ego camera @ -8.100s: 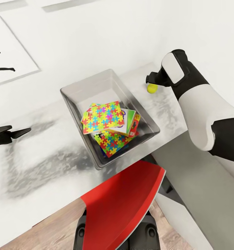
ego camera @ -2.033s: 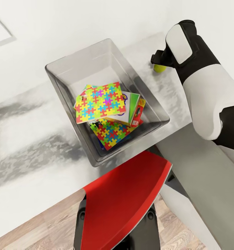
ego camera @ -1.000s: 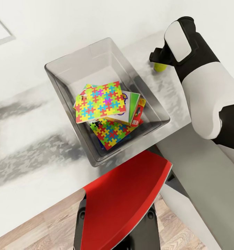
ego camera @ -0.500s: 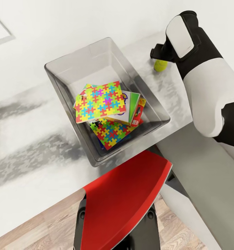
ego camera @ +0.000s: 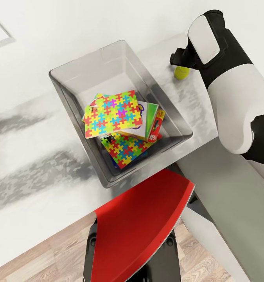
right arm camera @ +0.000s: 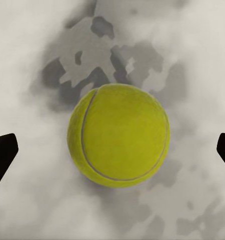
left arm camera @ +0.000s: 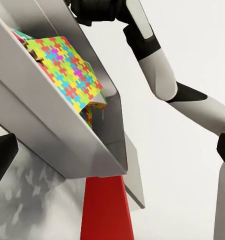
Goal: Put all the toys in the child's room - the three board games (two on the bed and one on the table), the two jigsaw puzzles on the table, and the tennis ball on the table - inside the toy box on the table in the child's room.
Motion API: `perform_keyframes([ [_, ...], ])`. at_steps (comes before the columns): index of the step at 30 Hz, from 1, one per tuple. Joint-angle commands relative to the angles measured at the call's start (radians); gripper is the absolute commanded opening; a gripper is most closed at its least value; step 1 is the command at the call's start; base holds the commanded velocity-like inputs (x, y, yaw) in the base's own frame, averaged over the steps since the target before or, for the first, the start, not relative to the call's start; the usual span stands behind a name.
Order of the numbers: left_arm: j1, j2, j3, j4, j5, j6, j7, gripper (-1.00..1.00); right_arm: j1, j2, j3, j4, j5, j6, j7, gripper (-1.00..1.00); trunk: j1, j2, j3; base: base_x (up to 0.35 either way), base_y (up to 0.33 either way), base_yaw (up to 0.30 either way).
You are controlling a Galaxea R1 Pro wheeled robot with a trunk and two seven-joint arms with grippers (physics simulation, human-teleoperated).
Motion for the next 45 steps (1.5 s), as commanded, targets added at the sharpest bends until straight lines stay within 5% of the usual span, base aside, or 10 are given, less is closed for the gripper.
perform_keyframes([
  [1, -0.001, 0.001, 0.000, 0.000, 0.000, 0.011, -0.004, 1.00, -0.001, -0.001, 0.006, 0.000, -0.011, 0.002, -0.009, 1.00, 0.001, -0.002, -0.001, 0.000, 0.000, 0.000],
  [45, -0.001, 0.002, 0.000, 0.000, 0.000, 0.011, -0.004, 1.00, -0.002, -0.007, 0.004, 0.005, -0.010, 0.001, -0.009, 1.00, 0.001, -0.002, -0.022, 0.000, 0.000, 0.000],
])
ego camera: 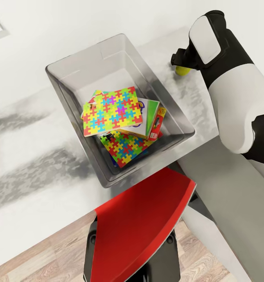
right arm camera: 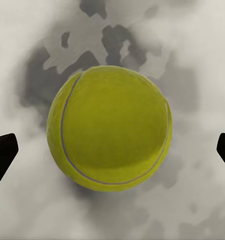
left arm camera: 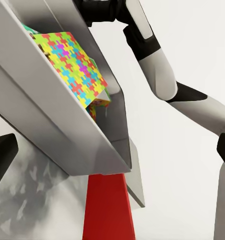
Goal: Put all the toys in the child's room - the three board games (two on the bed and one on the table), the two jigsaw puzzles on the table, and the tennis ball on the table - inside the toy box on the table in the child's room.
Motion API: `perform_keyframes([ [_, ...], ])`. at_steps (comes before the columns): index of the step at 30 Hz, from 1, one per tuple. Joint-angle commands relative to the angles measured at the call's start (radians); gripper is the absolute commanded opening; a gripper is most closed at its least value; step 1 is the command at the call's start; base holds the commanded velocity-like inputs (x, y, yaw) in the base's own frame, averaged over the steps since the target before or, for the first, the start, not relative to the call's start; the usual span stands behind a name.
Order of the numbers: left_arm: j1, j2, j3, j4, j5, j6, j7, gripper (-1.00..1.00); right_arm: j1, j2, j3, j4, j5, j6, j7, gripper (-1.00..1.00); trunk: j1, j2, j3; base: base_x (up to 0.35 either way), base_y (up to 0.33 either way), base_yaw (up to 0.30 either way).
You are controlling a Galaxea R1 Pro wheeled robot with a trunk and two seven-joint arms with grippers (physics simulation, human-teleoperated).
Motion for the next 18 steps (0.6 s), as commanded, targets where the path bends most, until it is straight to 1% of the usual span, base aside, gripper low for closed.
perform_keyframes([
  [1, 0.000, 0.001, 0.000, 0.000, 0.000, 0.011, -0.004, 1.00, -0.001, -0.001, 0.006, -0.001, -0.011, 0.002, -0.009, 1.00, 0.001, -0.002, -0.001, 0.000, 0.000, 0.000],
  [18, 0.000, 0.001, 0.000, 0.000, 0.000, 0.011, -0.004, 1.00, 0.000, 0.000, 0.007, -0.001, -0.011, 0.001, -0.009, 1.00, 0.001, -0.002, -0.001, 0.000, 0.000, 0.000],
])
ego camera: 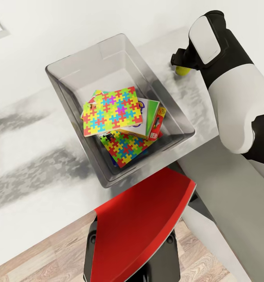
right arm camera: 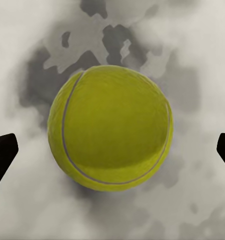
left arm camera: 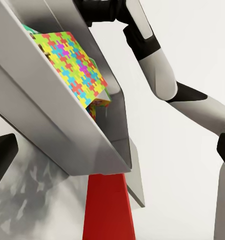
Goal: Put all the toys in the child's room - the three board games (two on the bed and one on the table), the two jigsaw puzzles on the table, and the tennis ball on the table - inside the toy box on the table in the child's room.
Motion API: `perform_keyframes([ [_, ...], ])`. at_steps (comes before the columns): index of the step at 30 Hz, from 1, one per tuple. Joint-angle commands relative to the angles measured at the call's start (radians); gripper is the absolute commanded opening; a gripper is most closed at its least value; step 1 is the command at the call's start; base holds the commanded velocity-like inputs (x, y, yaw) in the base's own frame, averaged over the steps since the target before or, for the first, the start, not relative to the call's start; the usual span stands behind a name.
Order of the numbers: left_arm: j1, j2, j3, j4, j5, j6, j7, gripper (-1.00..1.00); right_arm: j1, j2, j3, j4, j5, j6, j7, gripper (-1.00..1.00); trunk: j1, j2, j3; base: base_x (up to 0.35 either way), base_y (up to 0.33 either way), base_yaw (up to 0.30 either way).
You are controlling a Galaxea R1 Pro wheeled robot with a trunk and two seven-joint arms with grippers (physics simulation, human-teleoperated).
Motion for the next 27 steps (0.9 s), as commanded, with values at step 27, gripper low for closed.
perform_keyframes([
  [27, 0.000, 0.000, 0.000, 0.000, 0.000, 0.011, -0.004, 1.00, -0.002, -0.004, 0.005, 0.004, -0.012, 0.000, -0.009, 1.00, 0.001, -0.002, -0.001, 0.000, 0.000, 0.000],
])
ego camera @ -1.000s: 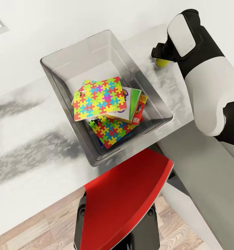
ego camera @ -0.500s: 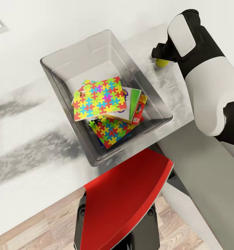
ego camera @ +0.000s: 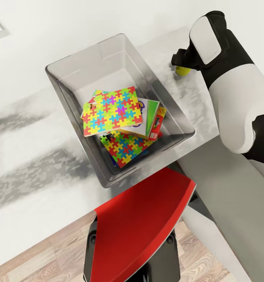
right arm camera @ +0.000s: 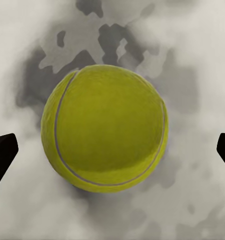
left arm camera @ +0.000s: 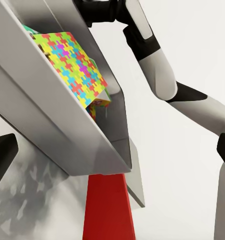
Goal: Put all the toys in the child's room - the three board games (two on the bed and one on the table), the two jigsaw puzzles on the table, and the tennis ball on the table - inside the toy box on the table in the child's room.
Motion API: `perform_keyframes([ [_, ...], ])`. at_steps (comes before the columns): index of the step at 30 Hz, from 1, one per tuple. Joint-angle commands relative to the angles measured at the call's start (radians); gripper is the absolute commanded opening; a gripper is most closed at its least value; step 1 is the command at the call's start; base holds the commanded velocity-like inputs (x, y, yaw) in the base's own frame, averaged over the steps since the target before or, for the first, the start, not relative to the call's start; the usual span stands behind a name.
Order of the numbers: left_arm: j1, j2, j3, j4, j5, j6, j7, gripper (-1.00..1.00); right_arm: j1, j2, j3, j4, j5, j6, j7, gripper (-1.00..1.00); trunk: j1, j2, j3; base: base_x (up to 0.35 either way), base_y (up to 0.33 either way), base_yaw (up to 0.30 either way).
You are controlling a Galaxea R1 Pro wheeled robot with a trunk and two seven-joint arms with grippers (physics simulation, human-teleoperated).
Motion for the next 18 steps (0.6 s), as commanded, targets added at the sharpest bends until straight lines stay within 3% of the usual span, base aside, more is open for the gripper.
perform_keyframes([
  [1, 0.000, 0.001, -0.001, 0.000, 0.000, 0.011, -0.004, 1.00, -0.001, -0.001, 0.005, 0.000, -0.011, 0.000, -0.009, 1.00, 0.001, -0.002, -0.001, 0.000, 0.000, 0.000],
  [18, 0.000, -0.001, -0.001, 0.000, 0.000, 0.011, -0.004, 1.00, -0.001, 0.001, 0.004, 0.004, -0.012, -0.029, -0.009, 1.00, 0.001, -0.002, -0.001, 0.000, 0.000, 0.000],
])
